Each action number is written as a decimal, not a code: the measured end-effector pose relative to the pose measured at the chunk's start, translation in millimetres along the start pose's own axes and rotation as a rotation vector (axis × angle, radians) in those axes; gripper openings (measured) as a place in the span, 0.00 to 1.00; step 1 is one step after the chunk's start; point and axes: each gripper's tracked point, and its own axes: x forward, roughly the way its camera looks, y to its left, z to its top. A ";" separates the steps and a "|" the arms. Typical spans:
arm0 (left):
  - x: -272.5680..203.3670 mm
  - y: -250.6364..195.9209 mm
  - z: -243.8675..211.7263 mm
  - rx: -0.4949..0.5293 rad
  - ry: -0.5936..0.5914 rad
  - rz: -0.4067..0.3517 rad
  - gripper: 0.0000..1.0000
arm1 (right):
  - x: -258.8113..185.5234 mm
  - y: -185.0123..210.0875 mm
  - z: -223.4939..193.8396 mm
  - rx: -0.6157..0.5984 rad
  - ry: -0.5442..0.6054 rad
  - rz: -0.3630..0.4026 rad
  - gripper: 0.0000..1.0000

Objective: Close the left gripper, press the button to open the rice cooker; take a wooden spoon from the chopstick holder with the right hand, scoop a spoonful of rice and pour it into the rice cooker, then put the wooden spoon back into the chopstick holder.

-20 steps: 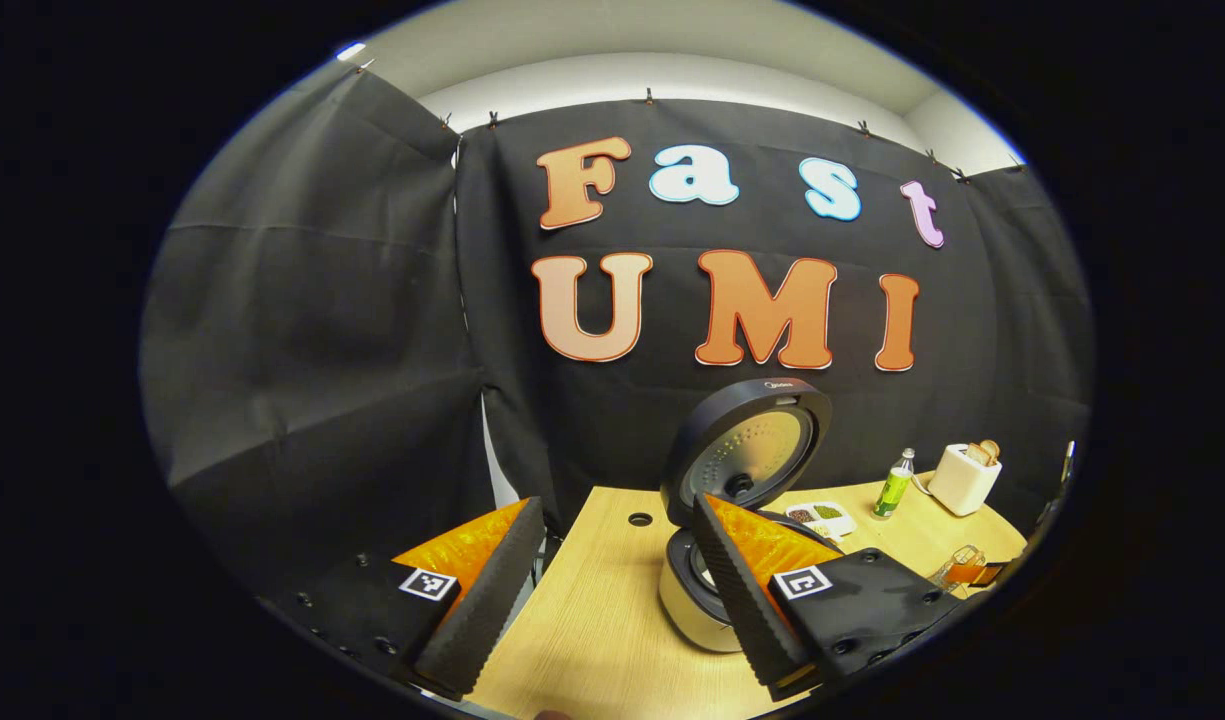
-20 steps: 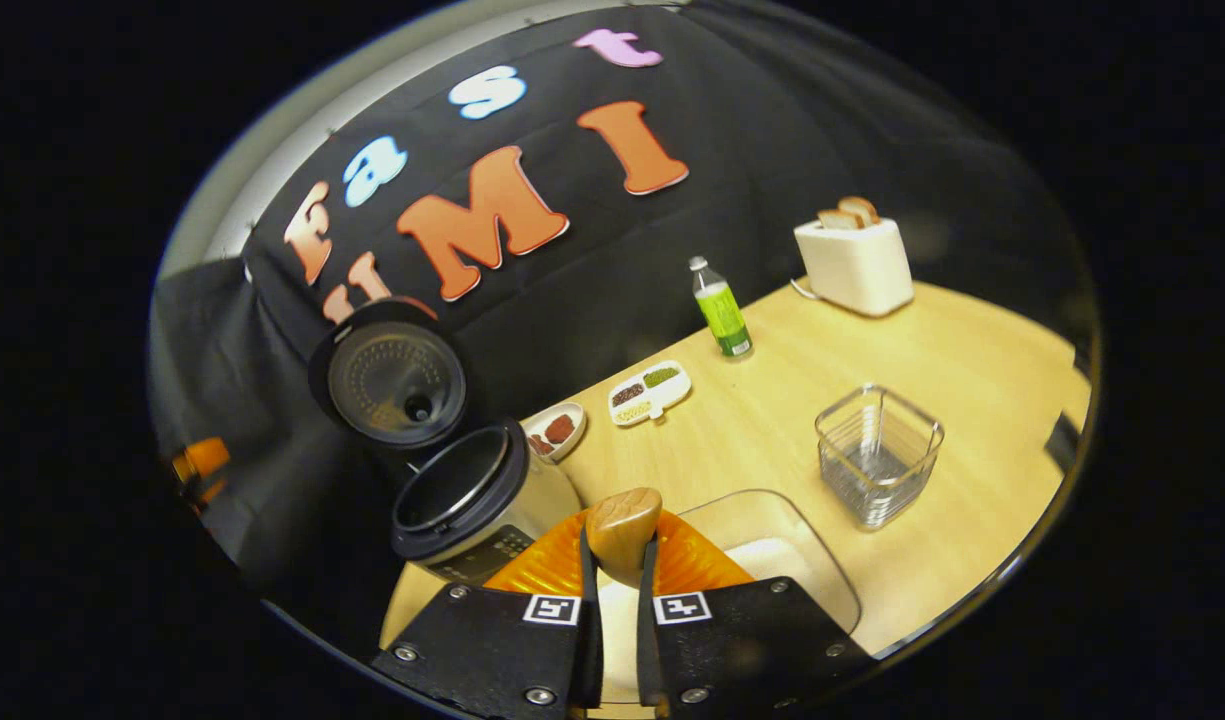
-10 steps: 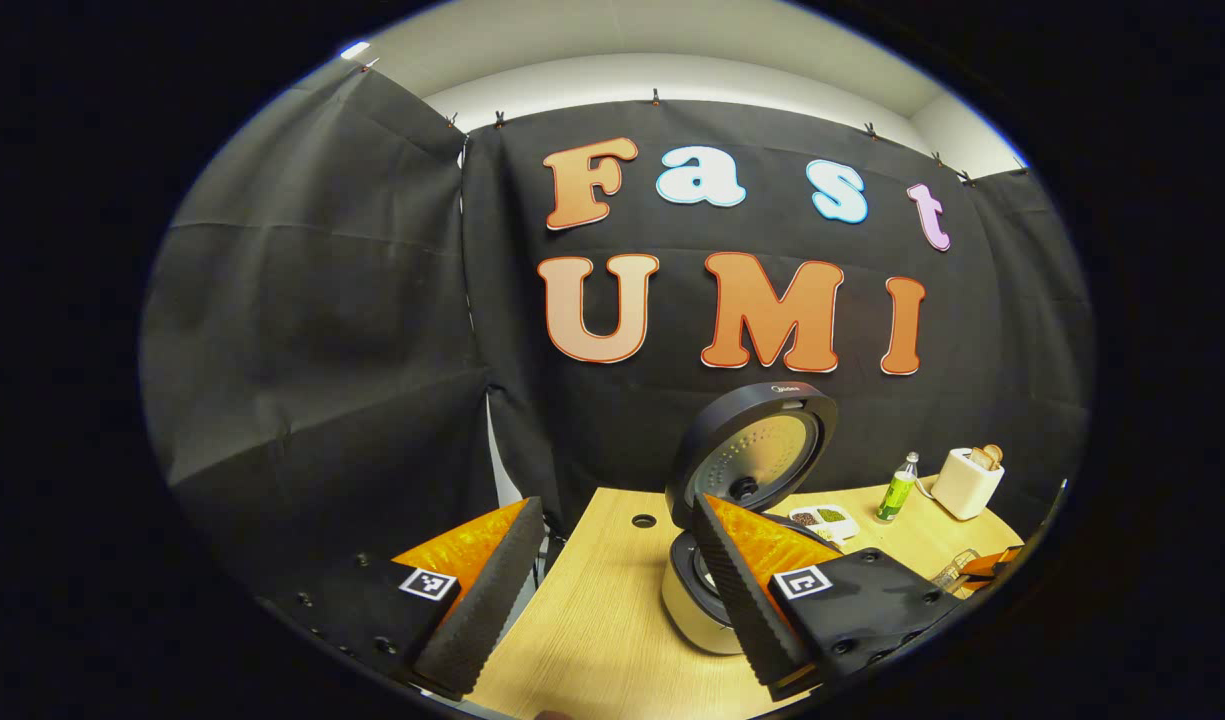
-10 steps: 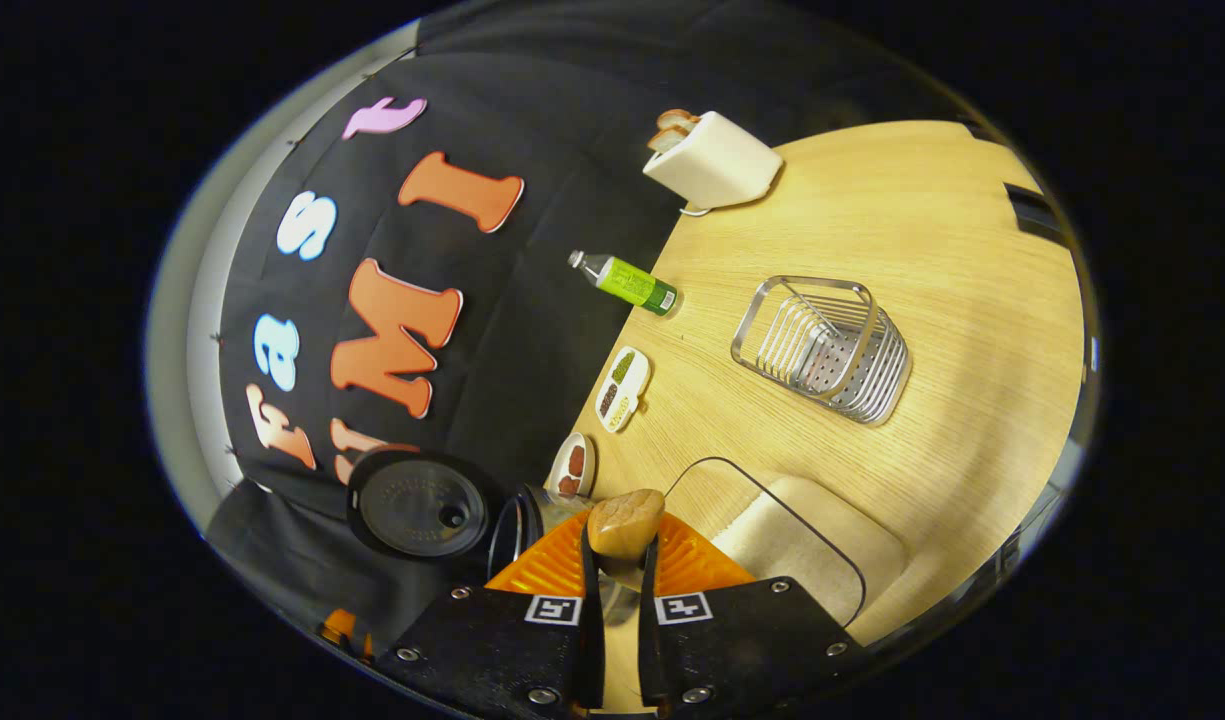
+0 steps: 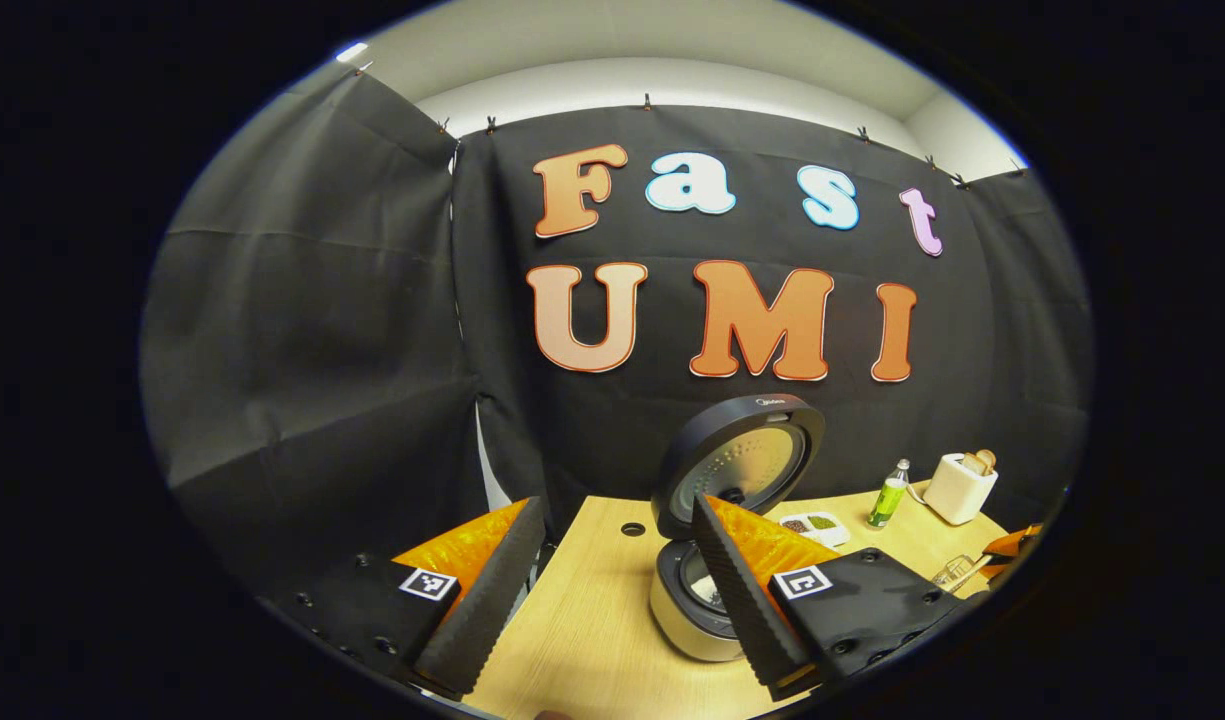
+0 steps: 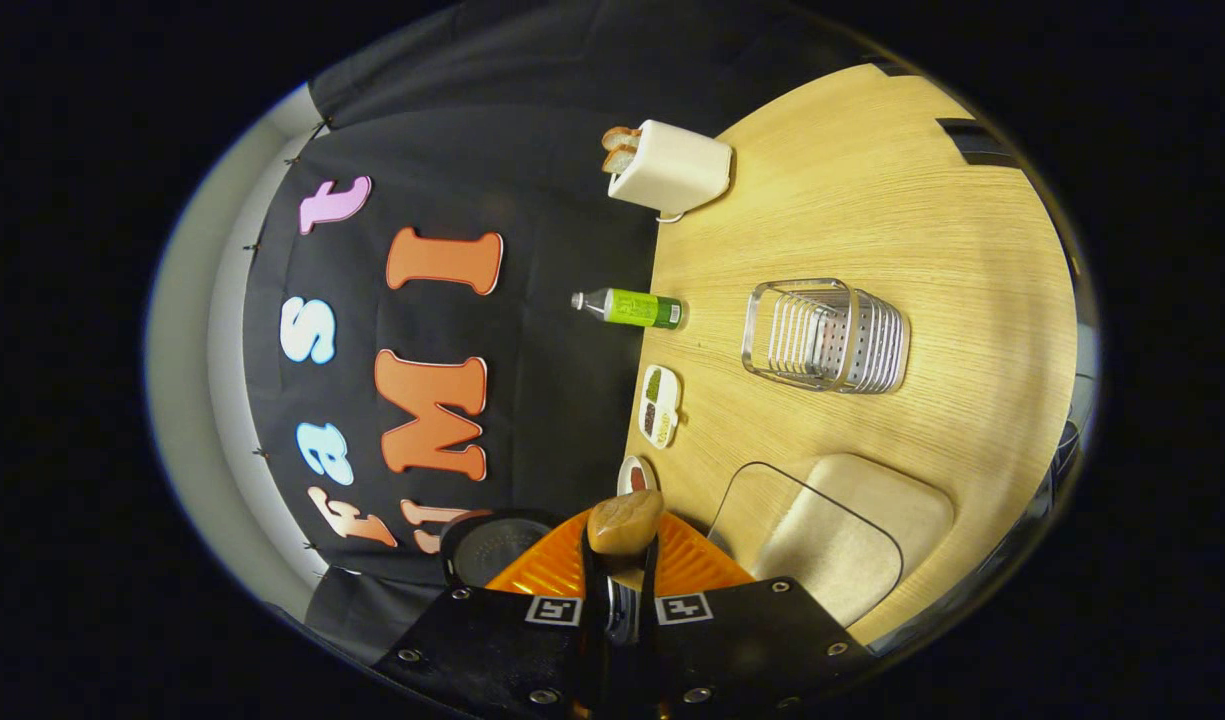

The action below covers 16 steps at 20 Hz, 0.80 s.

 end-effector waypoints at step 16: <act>6.1 -25.7 4.6 -0.023 -0.002 -0.047 0.99 | 50.4 124.3 -24.5 -0.005 0.059 0.108 0.12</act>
